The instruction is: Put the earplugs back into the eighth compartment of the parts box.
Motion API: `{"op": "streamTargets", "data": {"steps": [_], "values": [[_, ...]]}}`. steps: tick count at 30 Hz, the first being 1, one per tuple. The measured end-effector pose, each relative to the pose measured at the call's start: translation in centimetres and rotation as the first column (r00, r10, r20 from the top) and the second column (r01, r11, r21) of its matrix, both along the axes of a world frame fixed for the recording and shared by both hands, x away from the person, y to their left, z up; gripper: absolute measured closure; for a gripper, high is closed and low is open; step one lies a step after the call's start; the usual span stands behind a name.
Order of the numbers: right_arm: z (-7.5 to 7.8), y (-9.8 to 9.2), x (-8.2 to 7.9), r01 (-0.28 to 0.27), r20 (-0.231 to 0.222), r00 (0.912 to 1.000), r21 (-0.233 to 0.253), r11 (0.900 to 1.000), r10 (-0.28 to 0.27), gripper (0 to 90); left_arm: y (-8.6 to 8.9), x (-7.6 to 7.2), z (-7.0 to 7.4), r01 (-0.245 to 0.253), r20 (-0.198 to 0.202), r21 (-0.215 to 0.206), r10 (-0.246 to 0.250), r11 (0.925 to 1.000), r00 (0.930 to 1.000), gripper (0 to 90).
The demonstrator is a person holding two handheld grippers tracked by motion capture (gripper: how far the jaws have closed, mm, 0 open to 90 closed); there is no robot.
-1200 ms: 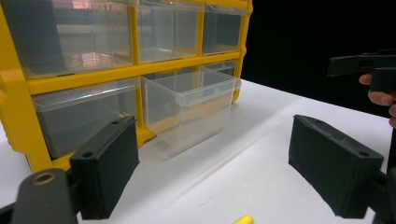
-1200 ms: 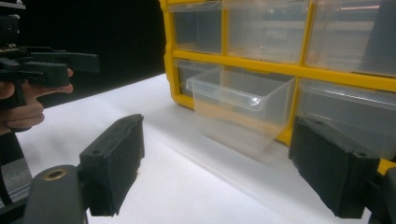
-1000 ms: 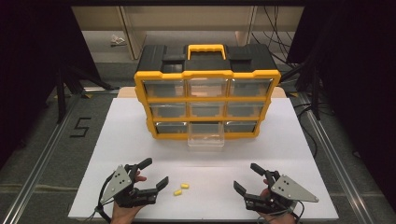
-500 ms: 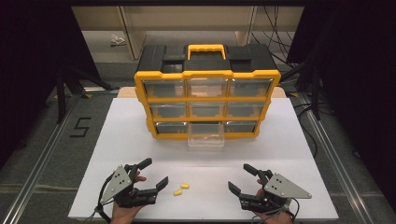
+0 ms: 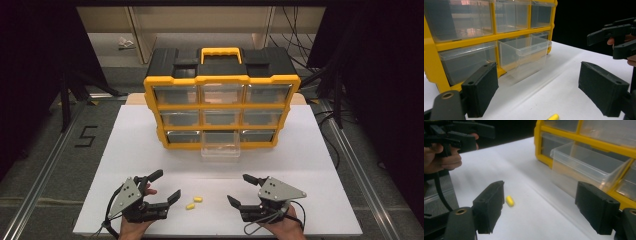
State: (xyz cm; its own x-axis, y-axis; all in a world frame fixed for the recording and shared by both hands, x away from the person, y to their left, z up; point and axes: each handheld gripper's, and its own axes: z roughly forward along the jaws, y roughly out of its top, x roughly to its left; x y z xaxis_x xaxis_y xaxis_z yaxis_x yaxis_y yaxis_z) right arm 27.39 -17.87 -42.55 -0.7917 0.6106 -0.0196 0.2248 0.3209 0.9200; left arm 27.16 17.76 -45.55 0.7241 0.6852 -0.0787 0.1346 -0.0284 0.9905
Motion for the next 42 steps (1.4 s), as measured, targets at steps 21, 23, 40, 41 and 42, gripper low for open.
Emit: {"op": "streamTargets", "data": {"steps": [21,23,40,41,42], "values": [[-1.6,6.7,3.1,-0.189,-0.176,0.9742,-0.292,0.937,0.142,38.6,-0.1,0.0,-0.1,-0.001,0.009,0.005,0.001,1.0000,1.0000,15.8],[-1.8,7.5,3.6,-0.214,-0.199,0.9672,-0.306,0.928,0.157,38.7,-0.1,-0.1,0.0,-0.001,0.011,0.006,0.000,1.0000,0.9999,15.8],[-4.5,11.4,5.7,-0.311,-0.303,0.9331,-0.408,0.858,0.194,55.7,0.0,-0.1,0.0,-0.007,0.015,0.002,0.007,1.0000,0.9999,15.8],[-4.6,11.6,6.0,-0.312,-0.304,0.9327,-0.410,0.857,0.194,58.4,0.1,-0.1,0.0,-0.007,0.015,0.001,0.007,1.0000,0.9999,15.8],[-4.7,11.6,6.0,-0.314,-0.307,0.9316,-0.409,0.857,0.195,59.5,0.1,-0.1,0.0,-0.008,0.015,0.001,0.008,1.0000,0.9999,15.8]]}}
